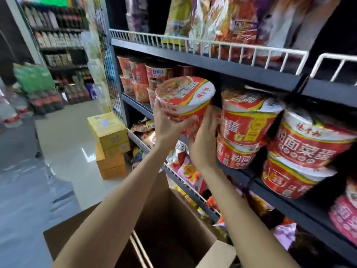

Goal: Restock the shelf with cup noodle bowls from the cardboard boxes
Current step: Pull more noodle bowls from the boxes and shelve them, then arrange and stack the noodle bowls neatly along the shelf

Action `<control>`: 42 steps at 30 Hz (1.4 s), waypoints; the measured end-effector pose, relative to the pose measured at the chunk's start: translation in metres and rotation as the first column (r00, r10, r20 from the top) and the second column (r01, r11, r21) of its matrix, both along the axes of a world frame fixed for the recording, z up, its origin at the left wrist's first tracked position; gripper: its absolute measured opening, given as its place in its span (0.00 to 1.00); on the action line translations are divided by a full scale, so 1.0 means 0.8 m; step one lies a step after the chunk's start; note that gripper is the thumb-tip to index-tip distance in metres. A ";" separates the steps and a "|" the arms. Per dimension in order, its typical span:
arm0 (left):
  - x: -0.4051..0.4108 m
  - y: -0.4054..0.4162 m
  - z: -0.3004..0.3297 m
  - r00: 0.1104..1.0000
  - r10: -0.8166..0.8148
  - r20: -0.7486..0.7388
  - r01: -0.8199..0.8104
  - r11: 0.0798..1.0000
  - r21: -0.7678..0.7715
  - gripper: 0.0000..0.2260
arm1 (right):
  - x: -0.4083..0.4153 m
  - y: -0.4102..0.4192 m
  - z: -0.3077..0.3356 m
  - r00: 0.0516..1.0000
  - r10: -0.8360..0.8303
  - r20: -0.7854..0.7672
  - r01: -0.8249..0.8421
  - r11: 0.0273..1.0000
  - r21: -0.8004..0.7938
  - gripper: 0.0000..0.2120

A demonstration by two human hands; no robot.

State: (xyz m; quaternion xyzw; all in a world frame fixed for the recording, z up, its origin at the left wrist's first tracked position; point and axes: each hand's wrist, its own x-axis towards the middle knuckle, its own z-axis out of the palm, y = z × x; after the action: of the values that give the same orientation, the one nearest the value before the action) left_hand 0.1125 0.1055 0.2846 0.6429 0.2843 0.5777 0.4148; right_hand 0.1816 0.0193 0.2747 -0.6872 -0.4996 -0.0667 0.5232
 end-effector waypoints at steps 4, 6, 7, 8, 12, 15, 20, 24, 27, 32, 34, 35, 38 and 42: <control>0.056 0.047 0.011 0.987 -0.110 -0.115 0.108 0.994 -0.028 0.42 | 0.027 0.036 -0.017 0.977 -0.062 0.206 0.088 0.989 -0.120 0.36; 0.071 0.068 0.009 0.948 -0.164 -0.274 0.167 0.986 -0.014 0.34 | 0.046 0.049 -0.026 0.977 -0.079 0.200 0.119 0.972 -0.200 0.37; 0.075 0.077 0.006 0.930 -0.175 -0.323 0.180 0.984 -0.018 0.30 | 0.053 0.054 -0.028 0.972 -0.092 0.214 0.145 0.958 -0.246 0.38; 0.078 0.084 0.005 0.915 -0.183 -0.359 0.185 0.982 -0.030 0.27 | 0.058 0.059 -0.030 0.973 -0.095 0.212 0.153 0.948 -0.279 0.39; 0.080 0.072 0.002 0.918 -0.138 -0.371 0.124 0.990 -0.061 0.21 | 0.053 0.049 -0.032 0.974 -0.005 0.224 0.088 0.928 -0.362 0.40; 0.056 0.026 -0.001 0.944 -0.057 -0.324 0.030 0.996 -0.086 0.15 | 0.044 0.016 -0.029 0.959 0.010 0.285 0.079 0.952 -0.297 0.35; -0.013 -0.071 0.004 0.888 0.116 -0.445 -0.029 0.980 0.197 0.11 | 0.026 -0.071 -0.016 0.927 -0.002 0.374 0.111 0.956 -0.271 0.17; -0.050 -0.175 0.022 0.708 0.208 -0.675 0.177 0.873 0.455 0.18 | 0.027 -0.187 -0.006 0.925 0.015 0.378 0.138 0.917 -0.374 0.11; -0.054 -0.260 0.027 0.470 0.192 -0.862 0.448 0.789 0.421 0.25 | 0.044 -0.305 -0.003 0.960 0.039 0.279 0.130 0.819 -0.560 0.12; -0.004 -0.390 0.004 0.121 0.061 -0.991 0.747 0.652 0.131 0.13 | 0.094 -0.507 -0.016 0.995 0.005 0.102 0.075 0.642 -0.763 0.13; 0.029 -0.439 -0.018 0.248 -0.106 -0.963 0.755 0.644 0.124 0.12 | 0.118 -0.578 -0.021 0.995 -0.097 0.037 0.093 0.677 -0.730 0.13; 0.049 -0.464 -0.030 0.335 -0.220 -0.916 0.742 0.661 0.113 0.12 | 0.130 -0.610 -0.023 0.986 -0.167 0.001 0.122 0.719 -0.685 0.12; 0.124 -0.544 -0.056 0.482 -0.504 -0.717 0.715 0.699 -0.011 0.12 | 0.164 -0.695 -0.026 0.925 -0.365 -0.110 0.294 0.867 -0.403 0.09; 0.220 -0.658 -0.055 0.525 -0.702 -0.482 0.723 0.666 -0.182 0.10 | 0.202 -0.785 -0.031 0.782 -0.601 -0.165 0.591 0.799 -0.111 0.07</control>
State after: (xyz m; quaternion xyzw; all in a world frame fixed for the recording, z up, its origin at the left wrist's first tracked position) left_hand 0.2884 -0.4209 0.2403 0.8397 0.0846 0.1695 0.5089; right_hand 0.3435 -0.6088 0.2501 -0.8264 -0.2060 -0.1488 0.5026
